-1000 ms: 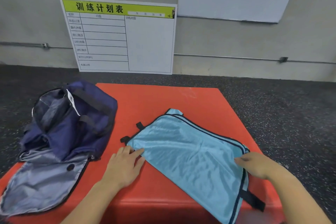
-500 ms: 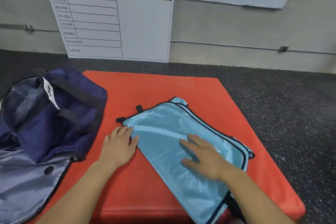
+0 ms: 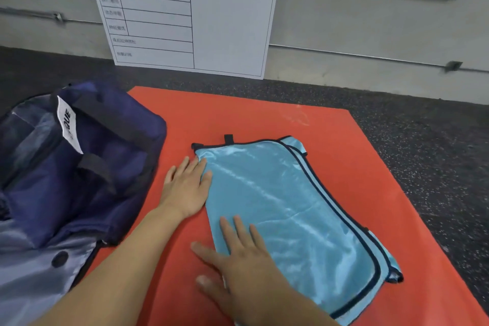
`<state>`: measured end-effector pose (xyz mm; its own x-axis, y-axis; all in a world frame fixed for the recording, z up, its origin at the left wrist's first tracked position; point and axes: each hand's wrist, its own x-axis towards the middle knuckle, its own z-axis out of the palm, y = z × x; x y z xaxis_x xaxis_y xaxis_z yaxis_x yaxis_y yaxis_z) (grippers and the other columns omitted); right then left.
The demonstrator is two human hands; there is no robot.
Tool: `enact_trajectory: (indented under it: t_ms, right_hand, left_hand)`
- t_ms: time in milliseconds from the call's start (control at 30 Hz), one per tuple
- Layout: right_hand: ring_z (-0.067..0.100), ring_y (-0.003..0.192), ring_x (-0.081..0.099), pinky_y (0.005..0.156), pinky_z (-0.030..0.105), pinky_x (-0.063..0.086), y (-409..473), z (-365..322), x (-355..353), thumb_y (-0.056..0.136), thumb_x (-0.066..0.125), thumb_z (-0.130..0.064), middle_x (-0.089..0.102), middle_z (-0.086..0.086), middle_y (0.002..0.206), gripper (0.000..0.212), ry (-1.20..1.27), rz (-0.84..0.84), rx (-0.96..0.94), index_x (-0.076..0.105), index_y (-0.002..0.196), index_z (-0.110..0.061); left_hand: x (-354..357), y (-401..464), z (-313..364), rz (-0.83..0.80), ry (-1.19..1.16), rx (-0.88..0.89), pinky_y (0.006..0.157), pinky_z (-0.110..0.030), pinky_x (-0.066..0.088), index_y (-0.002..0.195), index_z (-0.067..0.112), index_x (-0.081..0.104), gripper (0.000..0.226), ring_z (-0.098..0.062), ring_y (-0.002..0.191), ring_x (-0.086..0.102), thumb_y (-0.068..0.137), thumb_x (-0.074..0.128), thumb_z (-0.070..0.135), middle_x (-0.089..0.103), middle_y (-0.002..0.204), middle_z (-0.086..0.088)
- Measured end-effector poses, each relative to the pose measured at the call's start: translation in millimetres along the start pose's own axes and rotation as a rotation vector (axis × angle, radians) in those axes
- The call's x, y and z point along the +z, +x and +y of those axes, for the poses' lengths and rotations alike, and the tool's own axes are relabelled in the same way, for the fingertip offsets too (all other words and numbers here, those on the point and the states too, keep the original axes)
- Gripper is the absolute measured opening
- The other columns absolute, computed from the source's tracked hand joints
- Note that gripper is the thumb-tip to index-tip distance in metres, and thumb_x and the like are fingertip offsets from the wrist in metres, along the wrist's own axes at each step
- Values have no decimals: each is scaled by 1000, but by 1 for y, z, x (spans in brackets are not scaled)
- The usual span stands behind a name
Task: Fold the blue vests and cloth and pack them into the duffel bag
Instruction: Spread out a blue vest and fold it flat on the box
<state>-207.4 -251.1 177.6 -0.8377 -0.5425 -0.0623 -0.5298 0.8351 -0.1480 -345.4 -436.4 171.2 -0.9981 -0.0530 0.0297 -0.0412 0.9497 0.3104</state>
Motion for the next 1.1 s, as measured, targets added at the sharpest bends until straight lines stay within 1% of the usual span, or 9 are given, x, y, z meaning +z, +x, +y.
enact_trajectory:
  t_ms: [67, 167, 333, 500, 567, 667, 900, 1000, 1100]
  right_hand:
    - [33, 129, 60, 97, 52, 55, 9, -14, 9, 84, 39, -68, 62, 9, 141, 55, -42, 12, 88, 60, 131, -51]
    - [31, 125, 64, 95, 52, 56, 21, -27, 13, 79, 36, -61, 66, 2, 136, 65, -48, 42, 159, 73, 125, -31]
    - [37, 129, 60, 99, 53, 54, 35, -37, 18, 87, 36, -50, 64, 7, 140, 68, -37, 95, 229, 71, 128, -9]
    - [39, 132, 57, 103, 52, 51, 60, -46, 17, 89, 31, -46, 61, 9, 143, 67, 35, 104, 304, 68, 131, -9]
    - [43, 147, 35, 116, 54, 34, 69, -47, 10, 95, 19, -45, 40, 11, 160, 69, 49, 121, 301, 51, 149, -15]
    - [33, 157, -11, 126, 49, -2, 80, -42, 5, 109, 15, -40, -8, 8, 171, 61, 60, 15, 294, 3, 164, -16]
    - [20, 157, -11, 126, 44, -5, 97, -40, 8, 108, 11, -36, -9, 3, 171, 61, 80, 54, 319, 1, 163, -11]
    - [19, 157, -11, 125, 44, -6, 117, -39, 9, 89, -13, -44, -7, 4, 171, 82, 106, 103, 350, 3, 163, -11]
    - [20, 157, -11, 126, 45, -6, 150, -37, 8, 106, 9, -39, -7, 5, 171, 65, 139, 110, 399, 2, 163, -8]
  left_hand:
    - [-3, -1, -2, -17, -52, 14, 125, -38, 1, 160, 30, 22, 56, -12, 155, 3, 107, 19, 46, 15, 168, 8]
    - [-8, -9, -7, -45, -109, 41, 126, -37, 0, 159, 35, 25, 54, -10, 155, 1, 107, 17, 47, 15, 168, 10]
    - [-15, -28, -17, -87, -116, 78, 125, -35, 0, 158, 36, 28, 53, -6, 154, 2, 107, 17, 48, 16, 167, 12]
    - [-20, -47, -34, -103, -131, 127, 126, -34, 4, 156, 42, 29, 52, -2, 153, 5, 107, 17, 50, 20, 166, 15]
    - [-22, -51, -41, -108, -133, 132, 126, -34, 5, 155, 43, 30, 51, -1, 153, 6, 106, 16, 51, 20, 165, 17]
    - [-25, -55, -48, -103, -154, 122, 126, -33, 8, 154, 42, 32, 52, -1, 153, 8, 106, 18, 52, 22, 165, 16]
    - [-28, -57, -58, -87, -223, 148, 126, -33, 11, 157, 30, 33, 84, -2, 152, 12, 90, 3, 73, 25, 164, 13]
    - [-30, -57, -63, -72, -247, 122, 126, -31, 11, 158, 25, 31, 64, -3, 152, 13, 104, 18, 56, 24, 165, 10]
    - [-32, -58, -65, -53, -289, 94, 126, -29, 10, 158, 21, 30, 56, -3, 152, 15, 108, 24, 45, 25, 165, 8]
